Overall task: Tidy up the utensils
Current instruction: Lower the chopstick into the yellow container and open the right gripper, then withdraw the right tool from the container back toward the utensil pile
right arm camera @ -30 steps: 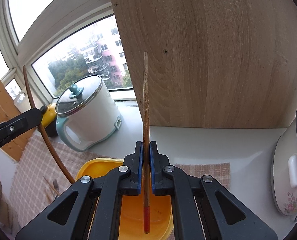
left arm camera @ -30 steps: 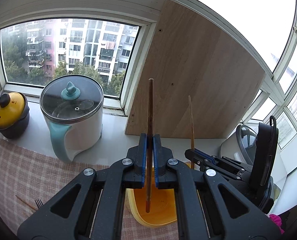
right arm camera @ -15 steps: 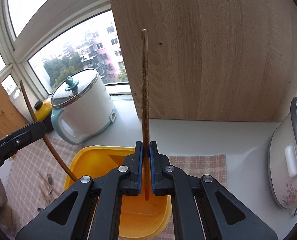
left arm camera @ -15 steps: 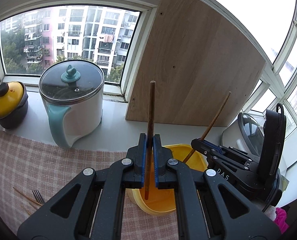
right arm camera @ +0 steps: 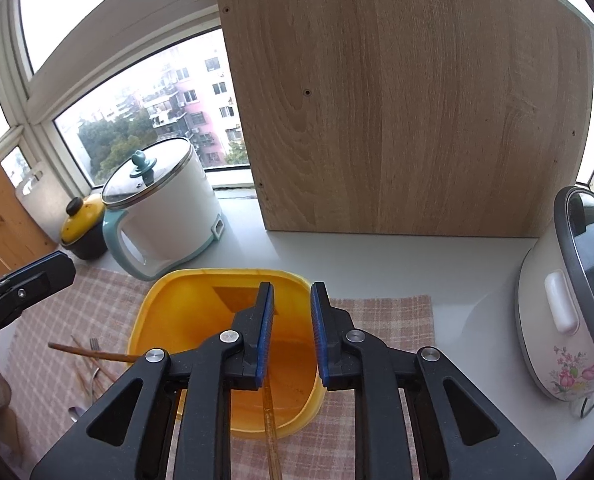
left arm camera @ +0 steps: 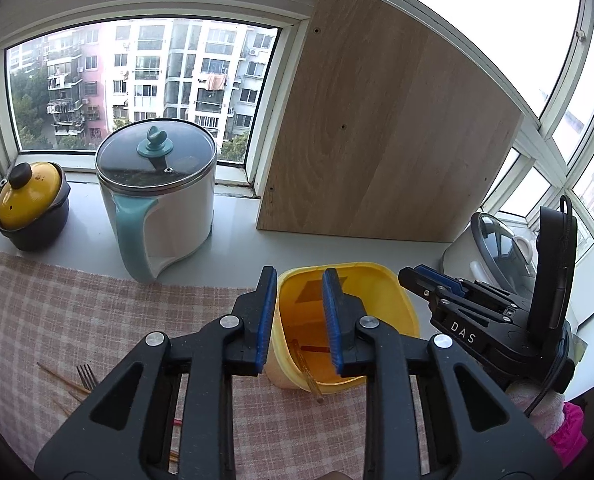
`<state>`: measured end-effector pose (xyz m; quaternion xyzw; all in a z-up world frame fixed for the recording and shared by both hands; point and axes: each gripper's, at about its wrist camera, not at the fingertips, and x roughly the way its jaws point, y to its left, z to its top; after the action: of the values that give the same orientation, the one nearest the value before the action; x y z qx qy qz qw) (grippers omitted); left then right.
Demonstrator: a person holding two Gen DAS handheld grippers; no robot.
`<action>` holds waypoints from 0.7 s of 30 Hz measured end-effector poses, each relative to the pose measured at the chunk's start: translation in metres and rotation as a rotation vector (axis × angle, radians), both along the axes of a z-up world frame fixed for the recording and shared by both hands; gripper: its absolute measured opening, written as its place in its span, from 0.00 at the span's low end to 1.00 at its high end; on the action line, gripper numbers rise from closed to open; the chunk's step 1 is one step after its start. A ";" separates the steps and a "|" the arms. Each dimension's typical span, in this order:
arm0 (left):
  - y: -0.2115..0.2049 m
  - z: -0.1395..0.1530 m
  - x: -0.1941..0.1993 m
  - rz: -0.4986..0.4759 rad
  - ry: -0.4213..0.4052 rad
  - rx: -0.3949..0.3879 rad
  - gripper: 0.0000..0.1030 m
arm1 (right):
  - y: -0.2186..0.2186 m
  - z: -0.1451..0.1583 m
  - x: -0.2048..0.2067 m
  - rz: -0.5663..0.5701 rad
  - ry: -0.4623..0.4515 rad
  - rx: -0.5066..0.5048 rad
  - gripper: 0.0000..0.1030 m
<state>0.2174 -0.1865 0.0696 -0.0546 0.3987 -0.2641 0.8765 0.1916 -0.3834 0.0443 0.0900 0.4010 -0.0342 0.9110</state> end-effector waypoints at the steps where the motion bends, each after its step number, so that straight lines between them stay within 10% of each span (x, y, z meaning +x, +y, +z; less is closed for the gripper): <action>1: 0.002 0.000 -0.003 0.002 -0.003 0.002 0.21 | 0.001 0.002 -0.003 0.000 -0.003 -0.003 0.16; 11: 0.033 0.005 -0.034 0.017 -0.039 0.033 0.31 | 0.022 0.016 -0.036 0.003 -0.043 -0.062 0.38; 21: 0.076 0.004 -0.070 0.046 -0.075 0.093 0.66 | 0.049 0.024 -0.064 0.034 -0.082 -0.128 0.71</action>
<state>0.1475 -0.1105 0.0733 -0.0132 0.3762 -0.2268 0.8982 0.1271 -0.3340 0.0687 0.0260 0.3620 -0.0404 0.9309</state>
